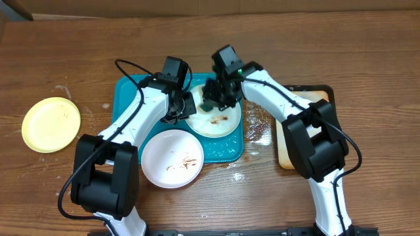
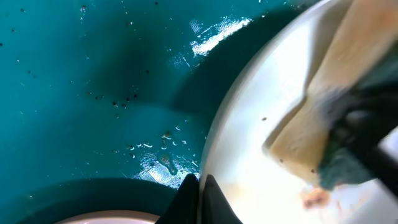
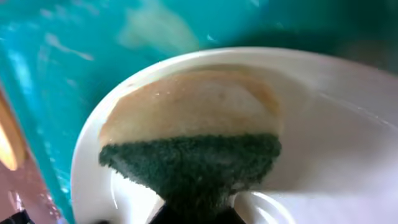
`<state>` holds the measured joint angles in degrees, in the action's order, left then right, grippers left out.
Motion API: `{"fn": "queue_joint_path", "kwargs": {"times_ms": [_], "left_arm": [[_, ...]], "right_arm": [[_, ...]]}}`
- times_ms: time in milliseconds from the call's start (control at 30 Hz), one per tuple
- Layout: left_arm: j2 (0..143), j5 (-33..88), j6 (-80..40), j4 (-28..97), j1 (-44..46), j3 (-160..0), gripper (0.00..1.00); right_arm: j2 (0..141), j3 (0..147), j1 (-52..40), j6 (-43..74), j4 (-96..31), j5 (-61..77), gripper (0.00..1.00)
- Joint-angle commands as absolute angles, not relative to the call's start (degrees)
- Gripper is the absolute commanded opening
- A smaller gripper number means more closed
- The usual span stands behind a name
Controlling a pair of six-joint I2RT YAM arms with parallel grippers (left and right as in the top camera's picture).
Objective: Clean dirty plates on tray and stack at the side
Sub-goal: 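Scrub the white plate with the sponge while the left gripper holds it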
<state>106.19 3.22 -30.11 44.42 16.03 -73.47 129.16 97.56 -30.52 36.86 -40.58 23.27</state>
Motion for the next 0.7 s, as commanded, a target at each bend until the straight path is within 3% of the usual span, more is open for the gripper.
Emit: {"fn": "queue_joint_path", "kwargs": {"times_ms": [0,667], "left_arm": [[106.06,3.42,-31.11,43.88,15.66,-73.43,0.04],[116.73,2.02,-31.75,41.45,9.28,-73.45,0.04]], "right_arm": [[128.05,94.96,-31.86,37.54,-40.27,22.76,0.04],[128.05,94.78,-34.33,36.05,-51.57,12.8,0.04]]}}
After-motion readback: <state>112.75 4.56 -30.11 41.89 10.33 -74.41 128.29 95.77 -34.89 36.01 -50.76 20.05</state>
